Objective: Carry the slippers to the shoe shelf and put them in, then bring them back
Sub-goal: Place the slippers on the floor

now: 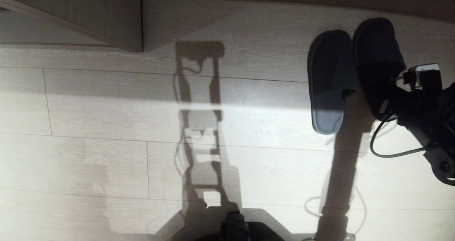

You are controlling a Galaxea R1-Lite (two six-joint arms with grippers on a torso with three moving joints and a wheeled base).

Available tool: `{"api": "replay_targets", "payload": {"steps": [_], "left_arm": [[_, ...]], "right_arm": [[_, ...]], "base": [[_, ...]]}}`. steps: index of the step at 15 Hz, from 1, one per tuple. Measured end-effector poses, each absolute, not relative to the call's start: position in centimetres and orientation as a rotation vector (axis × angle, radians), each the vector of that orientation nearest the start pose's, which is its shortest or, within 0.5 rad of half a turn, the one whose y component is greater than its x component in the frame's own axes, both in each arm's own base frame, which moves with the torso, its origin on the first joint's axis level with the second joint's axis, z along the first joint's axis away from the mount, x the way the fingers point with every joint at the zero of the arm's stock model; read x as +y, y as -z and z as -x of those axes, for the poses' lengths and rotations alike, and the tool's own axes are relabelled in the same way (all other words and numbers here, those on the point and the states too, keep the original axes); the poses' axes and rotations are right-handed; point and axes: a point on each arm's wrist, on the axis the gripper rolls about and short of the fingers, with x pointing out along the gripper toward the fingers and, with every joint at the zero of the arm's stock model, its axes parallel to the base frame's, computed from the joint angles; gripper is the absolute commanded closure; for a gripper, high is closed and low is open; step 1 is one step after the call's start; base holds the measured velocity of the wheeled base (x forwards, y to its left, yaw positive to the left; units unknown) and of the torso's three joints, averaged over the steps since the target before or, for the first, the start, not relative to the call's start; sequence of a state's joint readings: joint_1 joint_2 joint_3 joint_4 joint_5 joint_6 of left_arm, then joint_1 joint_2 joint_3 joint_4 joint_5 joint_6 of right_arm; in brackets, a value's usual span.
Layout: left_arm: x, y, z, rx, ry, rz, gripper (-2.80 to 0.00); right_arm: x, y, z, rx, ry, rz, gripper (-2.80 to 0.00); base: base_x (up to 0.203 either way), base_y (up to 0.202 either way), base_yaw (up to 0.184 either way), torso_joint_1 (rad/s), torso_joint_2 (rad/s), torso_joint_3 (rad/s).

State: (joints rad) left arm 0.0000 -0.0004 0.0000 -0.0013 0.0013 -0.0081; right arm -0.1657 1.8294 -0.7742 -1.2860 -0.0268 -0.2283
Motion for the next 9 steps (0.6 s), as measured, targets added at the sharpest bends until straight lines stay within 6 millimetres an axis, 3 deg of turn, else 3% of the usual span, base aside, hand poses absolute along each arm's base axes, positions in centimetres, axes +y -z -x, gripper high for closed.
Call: {"api": "replay_targets", "payload": {"steps": [3,9], "left_arm": [[0.0,-7.6,2.3,-0.002,-0.002,0.008,0.00],[0.0,-7.6,2.3,-0.002,-0.002,0.008,0.00]], "right_arm": [[-5.4,-18.3,-32.3,-0.163,0.186,0.234,0.00],[-4.5,-17.1,-32.4,-0.161,0.154,0.230,0.00]], "base": [[0.000,0.000,0.000,0.000,0.00,0.000],[0.000,0.000,0.000,0.000,0.00,0.000]]}}
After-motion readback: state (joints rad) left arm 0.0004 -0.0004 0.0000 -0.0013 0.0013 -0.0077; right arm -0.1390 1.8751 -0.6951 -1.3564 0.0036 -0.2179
